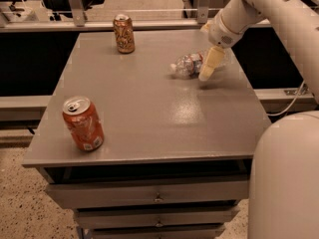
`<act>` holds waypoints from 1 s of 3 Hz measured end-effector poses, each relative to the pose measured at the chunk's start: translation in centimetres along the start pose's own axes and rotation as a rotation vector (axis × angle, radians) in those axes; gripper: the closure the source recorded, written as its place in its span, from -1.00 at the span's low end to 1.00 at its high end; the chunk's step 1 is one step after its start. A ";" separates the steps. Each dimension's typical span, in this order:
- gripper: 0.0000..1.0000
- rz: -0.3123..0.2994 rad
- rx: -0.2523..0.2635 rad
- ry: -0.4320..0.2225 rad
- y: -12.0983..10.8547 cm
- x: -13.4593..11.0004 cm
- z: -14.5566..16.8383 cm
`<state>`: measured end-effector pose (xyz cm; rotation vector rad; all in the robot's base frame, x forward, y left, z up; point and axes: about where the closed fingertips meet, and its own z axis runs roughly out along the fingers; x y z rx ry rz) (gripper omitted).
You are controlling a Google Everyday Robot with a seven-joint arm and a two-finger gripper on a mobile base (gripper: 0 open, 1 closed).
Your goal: Pick water bottle
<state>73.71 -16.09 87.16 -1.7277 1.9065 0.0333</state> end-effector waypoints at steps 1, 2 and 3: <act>-0.53 -0.005 -0.046 0.026 0.2 0.0 1.5; -0.05 0.005 -0.080 0.048 0.2 0.2 2.1; 0.41 0.013 -0.098 0.056 0.3 0.3 2.0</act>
Offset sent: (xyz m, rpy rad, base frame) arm 0.0115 0.0006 -0.0137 -0.0599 0.1203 0.0045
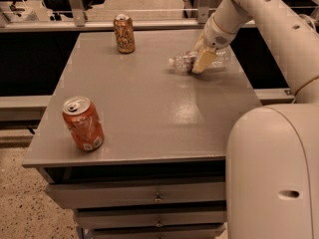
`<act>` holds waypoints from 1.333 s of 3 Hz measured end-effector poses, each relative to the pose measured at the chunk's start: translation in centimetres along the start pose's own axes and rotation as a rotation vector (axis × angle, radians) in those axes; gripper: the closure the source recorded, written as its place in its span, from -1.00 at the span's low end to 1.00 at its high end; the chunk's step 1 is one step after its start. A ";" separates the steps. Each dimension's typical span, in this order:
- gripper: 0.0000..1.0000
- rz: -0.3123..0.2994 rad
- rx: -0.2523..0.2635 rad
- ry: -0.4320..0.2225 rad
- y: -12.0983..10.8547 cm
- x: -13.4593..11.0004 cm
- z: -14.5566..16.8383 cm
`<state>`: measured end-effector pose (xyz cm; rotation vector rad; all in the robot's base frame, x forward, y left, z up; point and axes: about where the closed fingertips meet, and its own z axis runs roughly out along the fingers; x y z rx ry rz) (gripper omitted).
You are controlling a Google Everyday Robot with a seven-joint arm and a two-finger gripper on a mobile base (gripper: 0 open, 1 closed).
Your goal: Pick water bottle
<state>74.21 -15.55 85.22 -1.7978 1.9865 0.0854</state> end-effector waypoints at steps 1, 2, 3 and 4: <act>0.89 -0.001 -0.003 -0.015 0.5 -0.3 -1.4; 1.00 0.003 0.005 -0.087 1.7 -1.6 -4.5; 1.00 0.026 0.007 -0.232 3.9 -3.6 -8.2; 1.00 0.075 0.003 -0.427 7.3 -7.2 -11.9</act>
Offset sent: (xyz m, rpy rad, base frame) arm -0.0645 0.0013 0.0895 0.1815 -0.0442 0.0317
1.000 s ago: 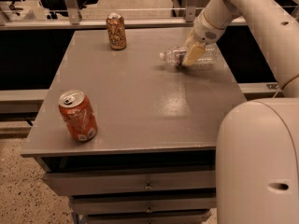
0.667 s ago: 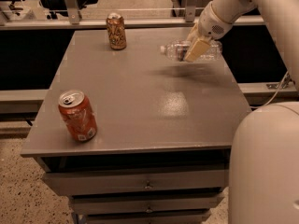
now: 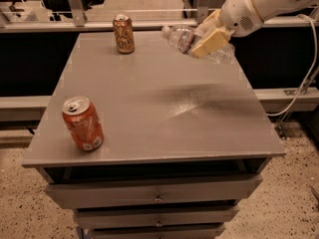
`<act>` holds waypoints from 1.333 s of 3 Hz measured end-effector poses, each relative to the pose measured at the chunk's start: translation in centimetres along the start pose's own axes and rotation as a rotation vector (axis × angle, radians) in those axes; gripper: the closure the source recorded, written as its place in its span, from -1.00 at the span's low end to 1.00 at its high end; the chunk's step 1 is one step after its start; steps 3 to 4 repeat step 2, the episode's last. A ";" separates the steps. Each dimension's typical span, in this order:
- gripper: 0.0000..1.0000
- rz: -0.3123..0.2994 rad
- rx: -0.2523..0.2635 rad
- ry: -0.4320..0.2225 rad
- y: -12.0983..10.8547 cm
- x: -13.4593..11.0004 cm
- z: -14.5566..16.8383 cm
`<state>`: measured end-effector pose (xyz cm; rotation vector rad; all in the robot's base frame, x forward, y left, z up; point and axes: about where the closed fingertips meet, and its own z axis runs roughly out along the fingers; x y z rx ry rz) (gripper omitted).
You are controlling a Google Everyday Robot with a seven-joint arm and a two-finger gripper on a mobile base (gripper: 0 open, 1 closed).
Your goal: Pick water bottle
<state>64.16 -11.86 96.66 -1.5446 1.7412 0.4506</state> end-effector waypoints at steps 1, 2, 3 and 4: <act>1.00 0.010 -0.027 -0.038 1.1 -0.6 0.9; 1.00 0.009 -0.025 -0.035 1.0 -0.6 0.8; 1.00 0.009 -0.025 -0.035 1.0 -0.6 0.8; 1.00 0.009 -0.025 -0.035 1.0 -0.6 0.8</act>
Offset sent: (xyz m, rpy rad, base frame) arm -0.0090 0.0134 -0.0030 0.0437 0.0186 0.0223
